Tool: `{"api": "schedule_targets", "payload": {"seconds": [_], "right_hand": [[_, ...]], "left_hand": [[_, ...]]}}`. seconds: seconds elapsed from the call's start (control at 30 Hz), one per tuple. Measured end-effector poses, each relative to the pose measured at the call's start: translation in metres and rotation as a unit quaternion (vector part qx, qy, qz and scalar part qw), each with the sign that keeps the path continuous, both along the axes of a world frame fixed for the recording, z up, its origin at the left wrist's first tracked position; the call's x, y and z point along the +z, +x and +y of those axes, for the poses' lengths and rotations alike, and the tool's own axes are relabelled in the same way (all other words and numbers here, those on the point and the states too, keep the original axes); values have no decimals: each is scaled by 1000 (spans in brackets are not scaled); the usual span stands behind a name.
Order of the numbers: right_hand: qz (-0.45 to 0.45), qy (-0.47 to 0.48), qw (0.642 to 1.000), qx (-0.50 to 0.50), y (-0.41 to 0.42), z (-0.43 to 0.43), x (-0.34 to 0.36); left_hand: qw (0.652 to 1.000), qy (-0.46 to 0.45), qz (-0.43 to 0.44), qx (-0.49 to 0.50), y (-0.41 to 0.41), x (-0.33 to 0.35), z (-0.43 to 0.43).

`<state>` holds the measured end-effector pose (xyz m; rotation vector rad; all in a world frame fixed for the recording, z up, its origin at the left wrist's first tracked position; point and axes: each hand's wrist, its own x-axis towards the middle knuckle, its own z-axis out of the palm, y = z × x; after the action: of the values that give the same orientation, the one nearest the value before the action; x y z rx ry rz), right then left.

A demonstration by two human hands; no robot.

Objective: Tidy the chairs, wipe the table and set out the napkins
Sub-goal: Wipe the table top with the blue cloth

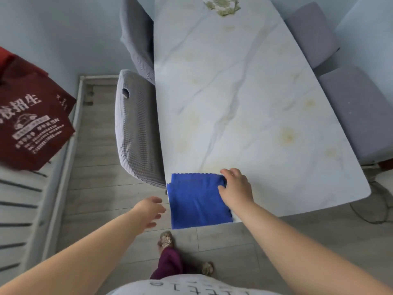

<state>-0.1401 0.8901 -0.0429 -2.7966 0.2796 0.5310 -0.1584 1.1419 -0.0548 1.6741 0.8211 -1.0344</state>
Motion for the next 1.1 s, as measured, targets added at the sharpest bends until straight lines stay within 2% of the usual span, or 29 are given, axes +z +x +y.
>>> {"api": "schedule_targets", "payload": {"seconds": [0.07,0.13,0.23,0.3,0.53,0.73,0.93,1.0,1.1], "right_hand": [[-64,60,986,141,-3,17,-9],[-50,103,955,274,-7,35,-26],[35,58,908,415,-15,46,-57],[13,25,891,453,-17,40,-74],[-60,-24,868,492,-1,37,-94],[-85,-19,850,519,33,40,-99],[-110,-27,859,499,131,51,-100],[-120,-26,861,493,176,55,-101],[-127,-36,852,507,242,61,-103]], "left_hand": [[999,19,-36,-8,9,-5,4],[996,36,-82,-21,20,-9,7],[986,42,-157,-34,36,-13,7],[978,41,-201,-42,46,-14,1],[973,22,-230,18,93,-26,-16],[974,53,-172,135,146,-40,-24],[967,40,-145,205,188,-59,-22],[964,1,-132,230,197,-66,-26],[966,-18,-138,219,208,-78,-32]]}}
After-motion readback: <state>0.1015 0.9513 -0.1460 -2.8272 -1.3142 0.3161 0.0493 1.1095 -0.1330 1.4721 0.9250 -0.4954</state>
